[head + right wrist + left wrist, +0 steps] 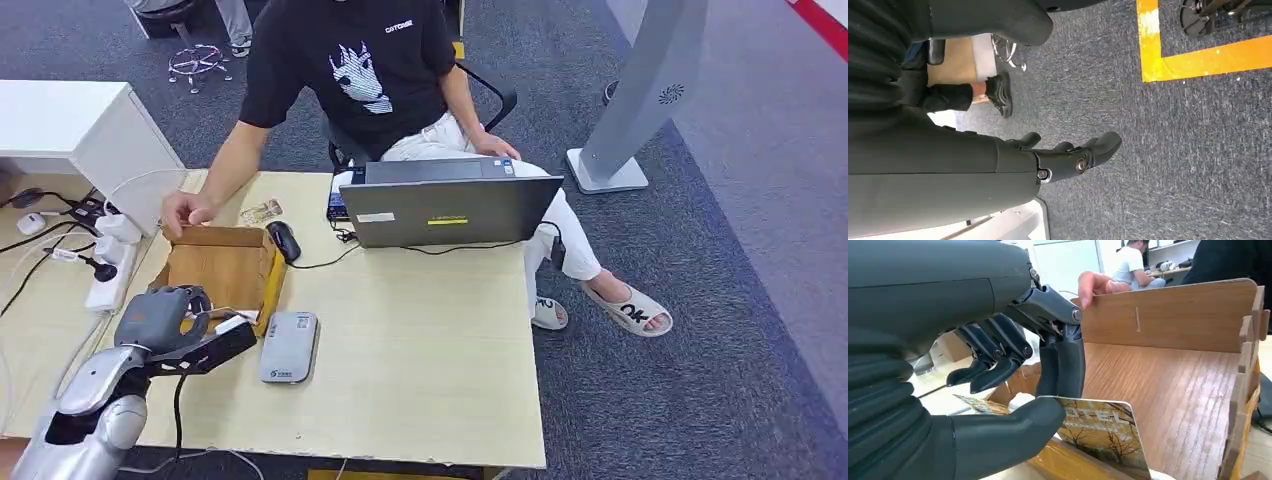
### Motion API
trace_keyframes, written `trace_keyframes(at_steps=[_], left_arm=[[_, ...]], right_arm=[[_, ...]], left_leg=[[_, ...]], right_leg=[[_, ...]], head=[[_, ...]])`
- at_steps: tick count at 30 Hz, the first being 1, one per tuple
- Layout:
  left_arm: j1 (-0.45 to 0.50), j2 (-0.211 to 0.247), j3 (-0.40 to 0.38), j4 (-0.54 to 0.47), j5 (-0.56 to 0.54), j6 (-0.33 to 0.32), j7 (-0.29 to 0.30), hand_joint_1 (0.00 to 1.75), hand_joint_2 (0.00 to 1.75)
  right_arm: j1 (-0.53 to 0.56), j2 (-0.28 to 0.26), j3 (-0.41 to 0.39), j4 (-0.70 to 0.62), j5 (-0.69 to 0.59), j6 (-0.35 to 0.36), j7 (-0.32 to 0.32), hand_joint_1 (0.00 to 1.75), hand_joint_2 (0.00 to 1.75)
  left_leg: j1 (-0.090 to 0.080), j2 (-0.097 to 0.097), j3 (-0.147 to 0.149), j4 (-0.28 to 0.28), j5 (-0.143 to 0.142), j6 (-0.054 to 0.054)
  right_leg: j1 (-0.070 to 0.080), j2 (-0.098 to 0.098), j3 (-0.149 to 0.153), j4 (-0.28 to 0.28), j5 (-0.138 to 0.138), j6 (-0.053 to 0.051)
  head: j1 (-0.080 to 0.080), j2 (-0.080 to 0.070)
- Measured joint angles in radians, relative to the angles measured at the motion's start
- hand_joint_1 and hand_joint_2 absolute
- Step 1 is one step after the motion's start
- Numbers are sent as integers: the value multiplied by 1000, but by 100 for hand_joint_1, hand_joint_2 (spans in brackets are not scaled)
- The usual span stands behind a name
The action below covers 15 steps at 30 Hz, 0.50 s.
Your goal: Pass the card to the sensor for recognition and then transmit it.
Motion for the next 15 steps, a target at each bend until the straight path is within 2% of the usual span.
trace_keyframes(at_steps=[9, 11, 13, 15], left_arm=[[-12, -1, 0, 28, 5, 18, -2, 175, 175], [-12, -2, 0, 28, -3, 56, -2, 175, 175], [-11, -5, 0, 12, -12, 118, -2, 175, 175], [-10, -15, 8, -46, -25, 203, -10, 175, 175]], right_arm=[[0, 0, 1, 0, -1, 0, 0, 0, 175], [0, 0, 1, 0, -6, -2, 0, 0, 175], [1, 0, 1, 0, -12, -3, 0, 0, 175], [1, 0, 1, 0, -14, -7, 0, 0, 175]], left_leg=[[0, 0, 1, 0, 1, -1], [0, 0, 1, 0, 2, -1], [1, 0, 1, 0, 2, -1], [1, 0, 0, 0, 2, -1]], right_leg=[[0, 0, 1, 0, 0, 0], [0, 0, 1, 0, 1, -1], [0, 0, 0, 0, 2, -2], [0, 0, 0, 0, 2, -2]], head=[[0, 0], [0, 0], [0, 0], [0, 0]])
